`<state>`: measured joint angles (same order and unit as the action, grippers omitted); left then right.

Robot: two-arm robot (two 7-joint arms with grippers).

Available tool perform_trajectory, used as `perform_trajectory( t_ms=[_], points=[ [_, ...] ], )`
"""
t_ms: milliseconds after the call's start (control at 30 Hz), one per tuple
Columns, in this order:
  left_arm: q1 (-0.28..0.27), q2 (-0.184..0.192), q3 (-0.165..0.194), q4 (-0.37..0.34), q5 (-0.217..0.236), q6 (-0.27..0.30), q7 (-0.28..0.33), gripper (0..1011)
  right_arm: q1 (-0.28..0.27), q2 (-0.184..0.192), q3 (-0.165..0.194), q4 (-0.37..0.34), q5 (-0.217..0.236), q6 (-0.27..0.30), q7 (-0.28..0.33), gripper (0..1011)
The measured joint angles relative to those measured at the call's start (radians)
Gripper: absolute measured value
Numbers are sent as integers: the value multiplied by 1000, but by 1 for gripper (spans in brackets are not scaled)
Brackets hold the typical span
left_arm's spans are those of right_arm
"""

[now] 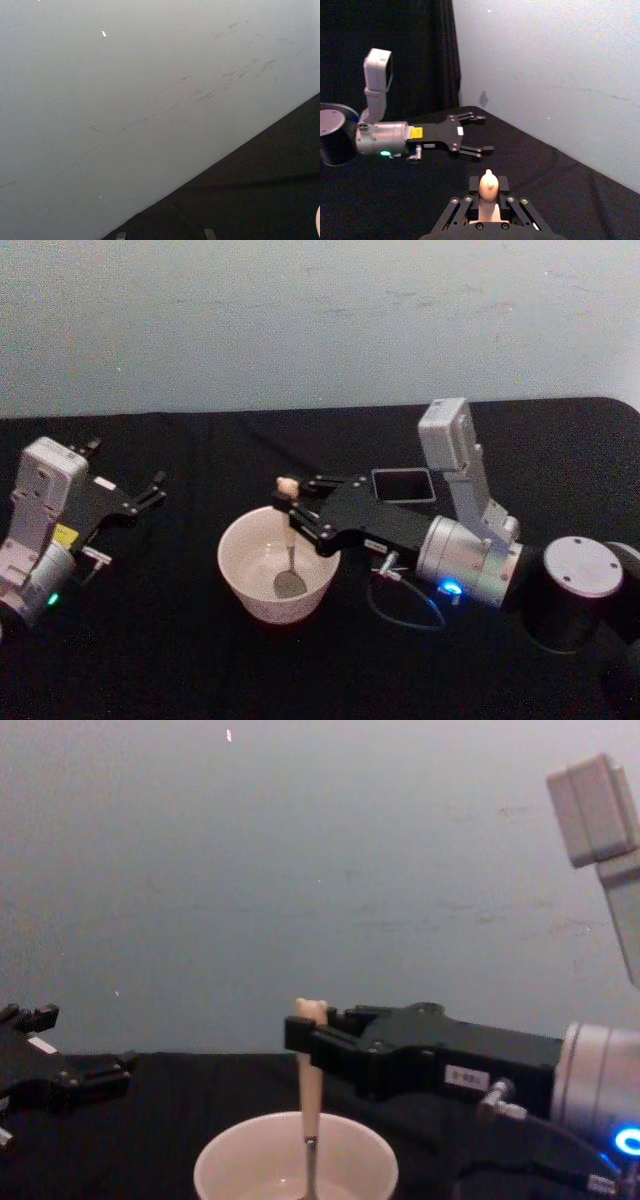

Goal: Pick up the stirring spoon with one hand, stir inside the cup, then place it back in its original position.

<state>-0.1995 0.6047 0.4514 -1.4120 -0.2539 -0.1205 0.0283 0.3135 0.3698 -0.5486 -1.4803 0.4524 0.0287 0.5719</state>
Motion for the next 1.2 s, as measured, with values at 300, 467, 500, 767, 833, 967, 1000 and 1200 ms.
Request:
perform_trajectory(
  t_ms=[300, 467, 500, 767, 833, 967, 1000, 1200],
  points=[
    [0, 0, 0, 0, 0, 0, 0, 1001, 35, -33, -34, 40, 7, -1, 10, 214],
    [0, 0, 0, 0, 0, 0, 0, 1001, 70, -64, -56, 97, -5, -5, 5, 214],
    [0, 0, 0, 0, 0, 0, 0, 1001, 74, -68, -58, 105, -7, -7, 4, 214],
    [0, 0, 0, 0, 0, 0, 0, 1001, 119, -106, -53, 184, -32, -25, -26, 214],
    [0, 0, 0, 0, 0, 0, 0, 1001, 128, -110, -46, 200, -41, -31, -36, 214],
    [0, 0, 0, 0, 0, 0, 0, 1001, 136, -112, -34, 220, -55, -35, -52, 214],
    [0, 0, 0, 0, 0, 0, 0, 1001, 136, -112, -32, 222, -57, -35, -54, 214],
    [0, 0, 0, 0, 0, 0, 0, 1001, 129, -100, -12, 219, -70, -35, -62, 214]
  ],
)
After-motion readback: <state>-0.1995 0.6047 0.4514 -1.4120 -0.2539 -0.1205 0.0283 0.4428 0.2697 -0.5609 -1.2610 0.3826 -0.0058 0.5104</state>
